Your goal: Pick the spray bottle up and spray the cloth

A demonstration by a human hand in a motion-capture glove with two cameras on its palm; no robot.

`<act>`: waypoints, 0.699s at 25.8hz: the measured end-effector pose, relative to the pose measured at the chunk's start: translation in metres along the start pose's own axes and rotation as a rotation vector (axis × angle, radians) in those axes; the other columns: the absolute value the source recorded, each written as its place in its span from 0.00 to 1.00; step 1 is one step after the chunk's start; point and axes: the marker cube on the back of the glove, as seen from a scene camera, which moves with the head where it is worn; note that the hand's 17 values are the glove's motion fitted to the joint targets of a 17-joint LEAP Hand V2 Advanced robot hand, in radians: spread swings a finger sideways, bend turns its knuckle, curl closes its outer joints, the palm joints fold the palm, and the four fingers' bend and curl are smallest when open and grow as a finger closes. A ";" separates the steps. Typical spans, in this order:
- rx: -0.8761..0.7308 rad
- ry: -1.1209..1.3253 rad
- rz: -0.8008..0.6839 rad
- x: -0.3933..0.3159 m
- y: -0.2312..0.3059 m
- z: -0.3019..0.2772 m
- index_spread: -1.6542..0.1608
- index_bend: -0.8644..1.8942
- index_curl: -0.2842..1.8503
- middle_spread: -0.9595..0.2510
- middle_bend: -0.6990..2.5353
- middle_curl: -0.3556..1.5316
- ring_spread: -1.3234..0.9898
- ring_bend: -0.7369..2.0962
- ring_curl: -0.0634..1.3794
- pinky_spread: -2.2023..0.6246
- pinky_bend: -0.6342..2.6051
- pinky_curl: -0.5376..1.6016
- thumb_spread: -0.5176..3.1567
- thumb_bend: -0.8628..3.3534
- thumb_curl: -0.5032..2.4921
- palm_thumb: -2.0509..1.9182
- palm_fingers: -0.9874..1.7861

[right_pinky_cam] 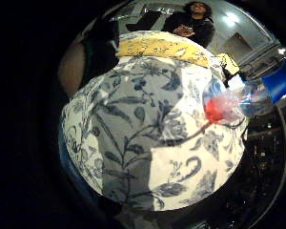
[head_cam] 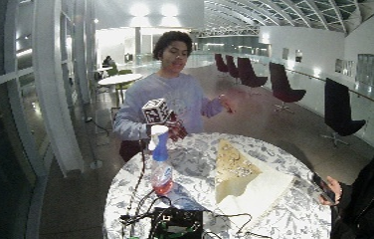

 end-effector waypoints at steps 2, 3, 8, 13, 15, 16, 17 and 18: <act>0.000 -0.001 0.005 0.000 -0.001 0.000 0.81 0.43 0.19 0.79 0.29 0.23 0.58 0.37 0.11 0.82 0.30 0.29 0.27 0.30 0.21 0.66 0.62; 0.001 -0.002 0.009 0.001 -0.003 0.000 0.80 0.43 0.21 0.79 0.29 0.24 0.58 0.37 0.13 0.82 0.30 0.30 0.28 0.30 0.21 0.67 0.61; 0.000 -0.013 0.015 0.005 -0.007 0.001 0.76 0.42 0.24 0.78 0.29 0.28 0.59 0.35 0.16 0.84 0.29 0.33 0.35 0.30 0.23 0.68 0.57; 0.017 -0.026 0.006 0.002 -0.006 0.002 0.74 0.41 0.26 0.77 0.29 0.30 0.59 0.34 0.17 0.85 0.29 0.34 0.39 0.30 0.24 0.68 0.56; 0.026 -0.036 0.008 -0.001 -0.006 0.001 0.73 0.40 0.26 0.77 0.29 0.30 0.59 0.34 0.17 0.85 0.28 0.35 0.40 0.30 0.25 0.68 0.56; 0.032 -0.041 0.008 -0.003 -0.006 0.001 0.73 0.40 0.26 0.77 0.29 0.30 0.59 0.34 0.17 0.85 0.28 0.35 0.41 0.29 0.25 0.68 0.56; 0.036 -0.044 0.007 -0.005 -0.006 0.001 0.72 0.40 0.26 0.77 0.29 0.31 0.59 0.33 0.17 0.85 0.28 0.35 0.41 0.29 0.25 0.68 0.56; 0.039 -0.045 0.004 -0.007 -0.006 0.001 0.72 0.40 0.27 0.77 0.29 0.31 0.59 0.33 0.18 0.85 0.28 0.35 0.42 0.29 0.25 0.69 0.56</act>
